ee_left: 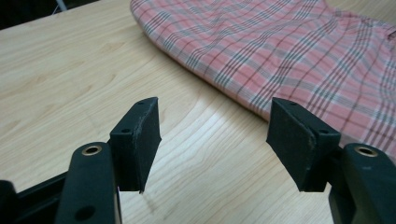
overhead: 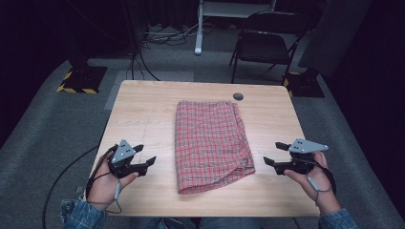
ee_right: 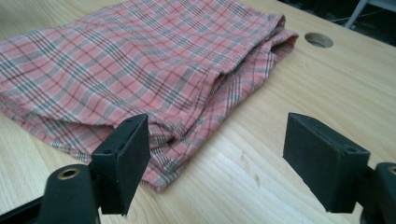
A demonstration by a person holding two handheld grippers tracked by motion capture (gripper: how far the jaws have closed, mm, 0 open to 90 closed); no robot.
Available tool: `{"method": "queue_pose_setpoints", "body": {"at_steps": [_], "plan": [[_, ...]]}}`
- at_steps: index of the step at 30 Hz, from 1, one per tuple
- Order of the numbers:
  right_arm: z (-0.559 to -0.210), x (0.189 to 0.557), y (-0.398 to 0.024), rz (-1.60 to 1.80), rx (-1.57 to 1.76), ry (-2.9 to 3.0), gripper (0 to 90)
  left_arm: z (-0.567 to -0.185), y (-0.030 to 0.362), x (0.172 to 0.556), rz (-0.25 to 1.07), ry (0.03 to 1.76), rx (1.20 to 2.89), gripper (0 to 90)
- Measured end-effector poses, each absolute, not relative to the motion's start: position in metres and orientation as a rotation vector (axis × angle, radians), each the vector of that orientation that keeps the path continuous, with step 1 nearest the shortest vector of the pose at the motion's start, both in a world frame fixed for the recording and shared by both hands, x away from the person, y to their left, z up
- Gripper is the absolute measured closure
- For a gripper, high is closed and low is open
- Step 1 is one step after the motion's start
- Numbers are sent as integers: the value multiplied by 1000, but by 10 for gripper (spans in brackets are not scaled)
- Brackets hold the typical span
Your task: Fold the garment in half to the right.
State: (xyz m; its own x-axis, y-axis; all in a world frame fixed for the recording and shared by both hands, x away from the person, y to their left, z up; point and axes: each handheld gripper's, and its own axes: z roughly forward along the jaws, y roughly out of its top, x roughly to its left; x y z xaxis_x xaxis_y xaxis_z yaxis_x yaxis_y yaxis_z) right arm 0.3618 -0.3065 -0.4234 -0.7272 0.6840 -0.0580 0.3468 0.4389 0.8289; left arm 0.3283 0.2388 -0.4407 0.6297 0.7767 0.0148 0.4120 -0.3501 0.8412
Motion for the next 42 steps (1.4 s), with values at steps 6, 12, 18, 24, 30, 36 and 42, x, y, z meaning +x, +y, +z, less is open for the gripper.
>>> {"method": "queue_pose_setpoints", "body": {"at_steps": [6, 12, 18, 24, 30, 36, 42], "plan": [[-434, 357, -320, 1192, 902, 2298, 236, -448, 252, 326, 533, 970, 1968, 349], [-444, 354, -329, 1173, 890, 2296, 236, -456, 269, 322, 537, 994, 1965, 337], [-455, 352, -335, 1144, 909, 2310, 234, -466, 280, 320, 522, 1027, 1958, 337], [-470, 350, -342, 1121, 943, 2329, 231, -474, 289, 318, 489, 1064, 1984, 330], [-485, 347, -349, 1077, 984, 2360, 224, -483, 292, 316, 452, 1107, 2038, 319], [-500, 344, -357, 1009, 996, 2417, 198, -489, 295, 316, 424, 1136, 2082, 286], [-504, 342, -364, 1046, 1032, 2415, 122, -505, 297, 317, 418, 1100, 2126, 150]]}}
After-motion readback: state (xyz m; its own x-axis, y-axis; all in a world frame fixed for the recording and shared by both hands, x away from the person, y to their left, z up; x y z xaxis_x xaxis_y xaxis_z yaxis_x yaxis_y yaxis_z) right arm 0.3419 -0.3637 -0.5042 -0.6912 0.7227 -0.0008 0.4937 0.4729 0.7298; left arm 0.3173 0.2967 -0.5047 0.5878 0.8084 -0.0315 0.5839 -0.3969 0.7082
